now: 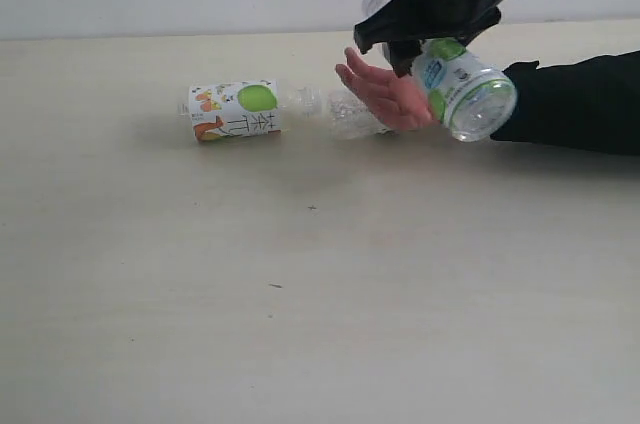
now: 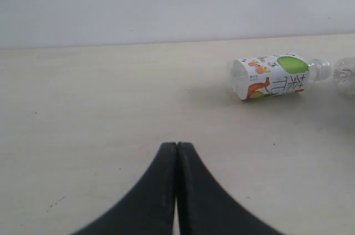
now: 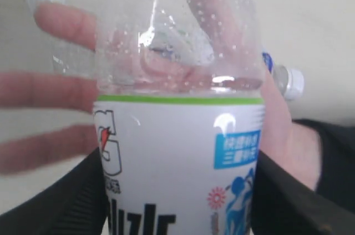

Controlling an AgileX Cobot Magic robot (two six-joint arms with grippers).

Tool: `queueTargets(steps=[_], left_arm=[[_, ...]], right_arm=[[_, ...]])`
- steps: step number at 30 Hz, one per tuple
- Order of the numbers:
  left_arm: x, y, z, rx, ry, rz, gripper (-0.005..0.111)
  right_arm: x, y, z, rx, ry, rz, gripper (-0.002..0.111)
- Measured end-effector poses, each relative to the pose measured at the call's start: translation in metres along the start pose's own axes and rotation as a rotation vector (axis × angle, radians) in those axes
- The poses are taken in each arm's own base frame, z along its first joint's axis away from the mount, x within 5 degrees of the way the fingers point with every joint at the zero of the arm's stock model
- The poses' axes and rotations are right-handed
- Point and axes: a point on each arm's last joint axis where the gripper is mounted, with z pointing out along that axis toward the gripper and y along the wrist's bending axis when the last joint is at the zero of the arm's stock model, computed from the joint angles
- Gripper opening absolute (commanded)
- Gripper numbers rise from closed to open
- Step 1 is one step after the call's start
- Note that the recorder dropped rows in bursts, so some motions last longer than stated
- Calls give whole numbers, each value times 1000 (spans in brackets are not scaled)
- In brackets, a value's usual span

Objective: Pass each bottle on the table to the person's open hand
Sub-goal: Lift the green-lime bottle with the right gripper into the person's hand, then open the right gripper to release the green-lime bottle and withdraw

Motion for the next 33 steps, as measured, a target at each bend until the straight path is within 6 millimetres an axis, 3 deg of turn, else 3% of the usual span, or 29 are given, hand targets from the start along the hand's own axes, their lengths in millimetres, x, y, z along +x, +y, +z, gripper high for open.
queueTargets(steps=[4,10,14,24,28,33], left_arm=[[0,0,0,0,0,0,2],[0,0,0,0,0,0,2],[0,0,0,0,0,0,2],[0,0,0,0,0,0,2],[0,0,0,0,0,0,2],[0,0,0,0,0,0,2]], right_arm=[[-16,5,24,-1,-3,-1,0],[-22,10,47,2,5,-10,3],[-22,11,55,2,9,-14,19],[-22,11,55,1,4,-14,76],[-22,11,55,0,8,-13,86],[-21,12,55,-5,9,-9,87]])
